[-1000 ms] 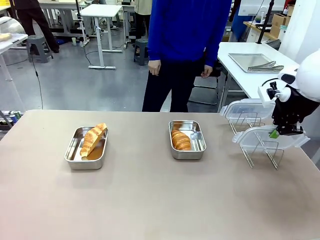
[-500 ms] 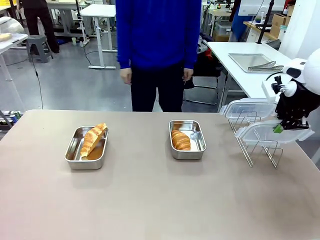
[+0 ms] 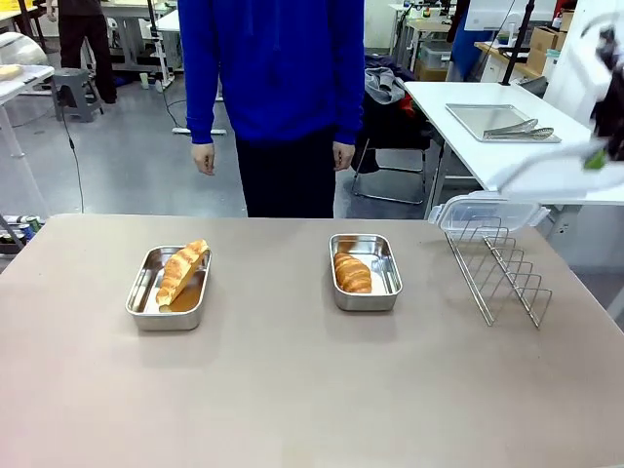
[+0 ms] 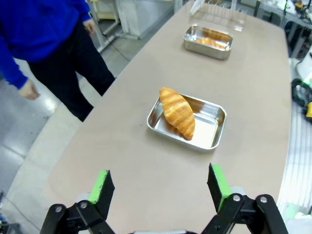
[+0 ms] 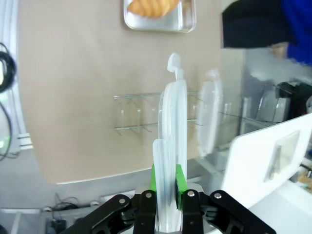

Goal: Place the bread in airtight containers.
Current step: Pick up one Airtight Container lid and hand it to the human.

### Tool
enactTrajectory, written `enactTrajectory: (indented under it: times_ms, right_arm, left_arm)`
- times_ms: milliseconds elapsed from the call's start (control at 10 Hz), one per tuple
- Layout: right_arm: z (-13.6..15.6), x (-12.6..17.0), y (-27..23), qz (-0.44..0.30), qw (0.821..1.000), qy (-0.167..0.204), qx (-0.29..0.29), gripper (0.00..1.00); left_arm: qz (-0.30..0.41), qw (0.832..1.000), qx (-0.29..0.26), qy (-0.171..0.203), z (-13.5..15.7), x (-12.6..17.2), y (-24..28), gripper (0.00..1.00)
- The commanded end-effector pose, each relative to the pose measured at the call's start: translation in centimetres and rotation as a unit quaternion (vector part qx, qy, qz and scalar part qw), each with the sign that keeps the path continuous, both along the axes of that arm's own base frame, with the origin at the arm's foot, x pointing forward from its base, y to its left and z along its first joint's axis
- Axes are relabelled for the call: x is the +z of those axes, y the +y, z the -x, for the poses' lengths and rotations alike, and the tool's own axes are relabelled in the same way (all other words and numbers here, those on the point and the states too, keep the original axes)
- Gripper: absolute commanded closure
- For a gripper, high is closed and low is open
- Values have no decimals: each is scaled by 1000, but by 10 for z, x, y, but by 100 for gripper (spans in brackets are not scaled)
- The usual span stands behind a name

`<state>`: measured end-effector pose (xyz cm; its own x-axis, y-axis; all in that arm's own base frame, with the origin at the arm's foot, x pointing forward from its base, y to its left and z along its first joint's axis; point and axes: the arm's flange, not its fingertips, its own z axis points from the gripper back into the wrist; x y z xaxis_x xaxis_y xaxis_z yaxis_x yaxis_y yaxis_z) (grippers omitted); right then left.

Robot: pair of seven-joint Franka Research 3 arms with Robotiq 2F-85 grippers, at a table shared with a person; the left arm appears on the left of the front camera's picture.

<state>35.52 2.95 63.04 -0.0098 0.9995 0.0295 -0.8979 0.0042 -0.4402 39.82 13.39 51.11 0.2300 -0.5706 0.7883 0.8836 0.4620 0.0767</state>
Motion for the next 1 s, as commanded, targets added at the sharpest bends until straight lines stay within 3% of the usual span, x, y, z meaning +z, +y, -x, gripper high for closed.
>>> enactTrajectory:
  times_ms: [0, 200, 400, 500, 700, 900]
  right_arm:
    - [-11, 14, 29, 50, 994, -83, 56, 100]
    - [-35, 20, 61, 49, 974, -149, 163, 100]
    - [-67, 17, 93, 34, 957, -187, 219, 100]
    - [-87, 13, 111, 25, 951, -197, 236, 100]
    - [-127, 3, 136, 10, 946, -180, 268, 100]
    - [-146, 0, 139, -14, 942, -186, 279, 100]
  left_arm:
    - [3, 1000, -4, -3, -1, 1, 0, 0]
    - [3, 1000, -4, -3, -1, 1, 0, 0]
    - [3, 1000, -4, -3, -1, 1, 0, 0]
    - [3, 1000, -4, -3, -1, 1, 0, 0]
    - [3, 1000, -4, -3, -1, 1, 0, 0]
    - [3, 1000, -4, -3, -1, 1, 0, 0]
